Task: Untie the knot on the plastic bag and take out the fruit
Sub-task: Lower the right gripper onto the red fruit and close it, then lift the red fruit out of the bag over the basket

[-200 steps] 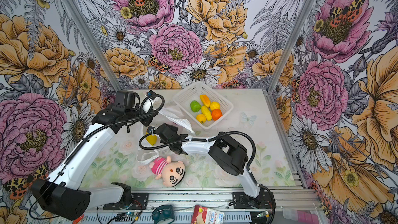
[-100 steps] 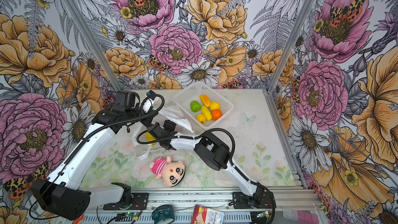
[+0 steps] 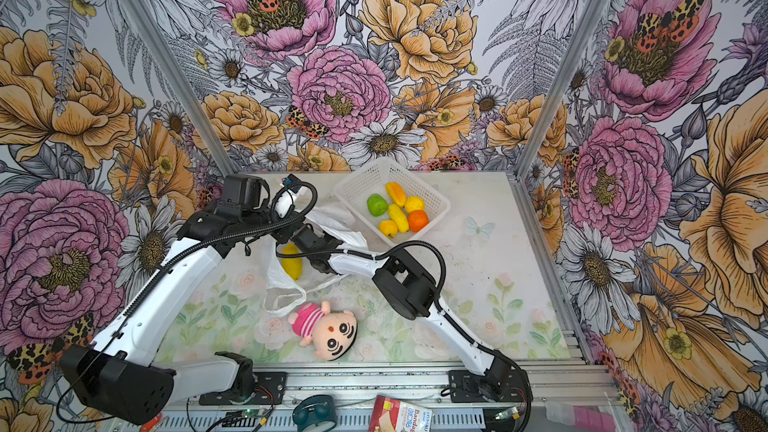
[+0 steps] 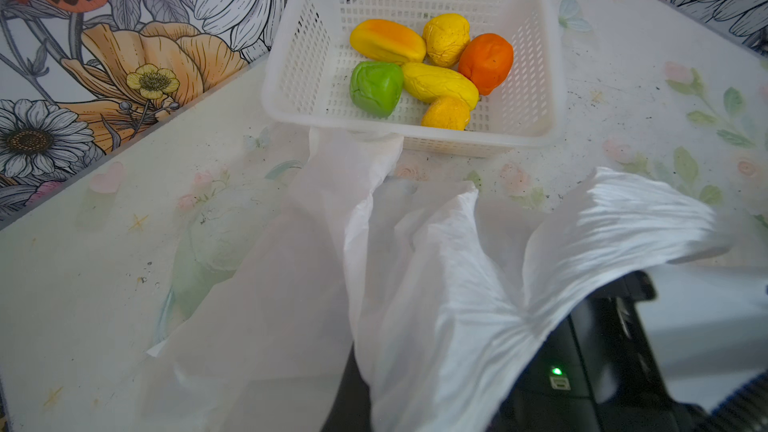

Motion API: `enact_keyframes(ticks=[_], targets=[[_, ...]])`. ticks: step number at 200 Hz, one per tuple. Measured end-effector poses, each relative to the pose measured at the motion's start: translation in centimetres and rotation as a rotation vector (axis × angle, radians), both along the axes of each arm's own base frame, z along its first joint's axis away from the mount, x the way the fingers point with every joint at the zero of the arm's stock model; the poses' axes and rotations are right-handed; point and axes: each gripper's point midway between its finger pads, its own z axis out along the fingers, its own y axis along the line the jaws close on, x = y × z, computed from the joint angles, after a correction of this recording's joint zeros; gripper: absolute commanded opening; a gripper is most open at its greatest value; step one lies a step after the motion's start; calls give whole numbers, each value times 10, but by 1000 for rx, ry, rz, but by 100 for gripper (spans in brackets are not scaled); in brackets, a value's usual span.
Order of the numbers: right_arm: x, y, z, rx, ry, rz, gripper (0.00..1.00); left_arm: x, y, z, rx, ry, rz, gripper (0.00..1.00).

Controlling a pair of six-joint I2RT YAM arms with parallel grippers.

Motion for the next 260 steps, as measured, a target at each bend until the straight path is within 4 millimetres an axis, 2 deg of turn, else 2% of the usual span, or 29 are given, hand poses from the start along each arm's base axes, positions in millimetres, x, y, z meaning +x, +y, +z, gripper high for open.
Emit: enact_keyframes(ticks=[45, 61, 97, 158, 200, 234, 260], targets=[[14, -6, -2, 12, 7, -50, 82, 0, 0, 0, 0, 0, 0, 0], [17, -8, -3, 9, 12, -60, 77, 0, 0, 0, 0, 0, 0, 0], [17, -13, -6, 4, 27, -74, 58, 0, 0, 0, 0, 0, 0, 0], [12, -12, -4, 69, 74, -62, 44, 0, 0, 0, 0, 0, 0, 0], [-16, -11, -2, 112, 170, 3, 36, 0, 0, 0, 0, 0, 0, 0], [-68, 0, 6, 154, 232, 142, 35, 0, 0, 0, 0, 0, 0, 0], [-106, 11, 31, 227, 231, 270, 32, 0, 0, 0, 0, 0, 0, 0]])
